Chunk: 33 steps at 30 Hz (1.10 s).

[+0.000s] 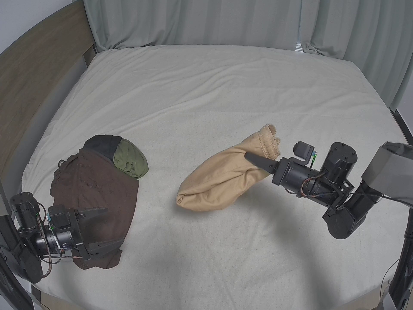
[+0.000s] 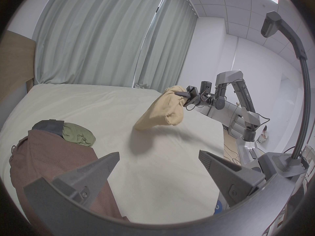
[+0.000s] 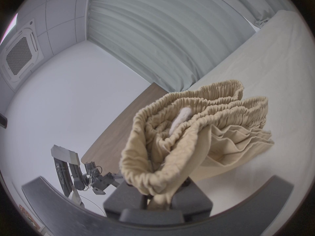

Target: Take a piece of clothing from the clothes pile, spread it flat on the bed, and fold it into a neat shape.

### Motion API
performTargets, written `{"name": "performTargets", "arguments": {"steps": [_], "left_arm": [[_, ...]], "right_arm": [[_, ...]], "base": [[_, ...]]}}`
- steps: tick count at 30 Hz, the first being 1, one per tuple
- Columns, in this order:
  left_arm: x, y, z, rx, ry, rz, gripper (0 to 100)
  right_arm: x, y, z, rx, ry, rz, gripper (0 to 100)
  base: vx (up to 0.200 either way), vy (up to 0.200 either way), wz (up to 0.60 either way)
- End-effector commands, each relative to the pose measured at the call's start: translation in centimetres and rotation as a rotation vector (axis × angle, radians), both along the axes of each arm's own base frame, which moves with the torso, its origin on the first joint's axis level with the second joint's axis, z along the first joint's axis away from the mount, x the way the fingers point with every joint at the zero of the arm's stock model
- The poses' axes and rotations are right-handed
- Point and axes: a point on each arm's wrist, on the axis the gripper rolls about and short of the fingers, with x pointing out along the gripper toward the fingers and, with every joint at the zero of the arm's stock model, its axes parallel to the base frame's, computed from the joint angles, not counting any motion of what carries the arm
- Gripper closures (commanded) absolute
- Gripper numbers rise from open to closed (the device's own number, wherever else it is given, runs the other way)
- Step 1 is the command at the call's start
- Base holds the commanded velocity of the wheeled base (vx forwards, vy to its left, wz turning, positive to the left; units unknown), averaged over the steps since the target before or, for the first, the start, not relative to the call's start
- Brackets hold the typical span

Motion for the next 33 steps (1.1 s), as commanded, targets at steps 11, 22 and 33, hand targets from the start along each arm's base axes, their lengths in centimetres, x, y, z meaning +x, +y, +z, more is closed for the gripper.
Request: {"name": "performTargets", "arguments": {"steps": [11,22,33], "left_arm": [[-0.1,-0.1,0.0,-0.001,0.004,-0.003,0],[-0.2,-0.2,-0.1,-0.002,0.01,-0.009,0],[-0.4,-0.2,-0.1,-0.006,0.014,-0.02,0]], "right_arm": [[4.1,0.8,2.5,0.076,-0.052,-0.014,100],[8.7,1.3,2.8,0.088,-0.046,-0.039,100],[11.8,1.2,2.8,0.096,-0.039,-0.062,100]], "base": [[0.0,0.0,0.0],[0.0,0.0,0.0],[0.0,0.0,0.0]]}}
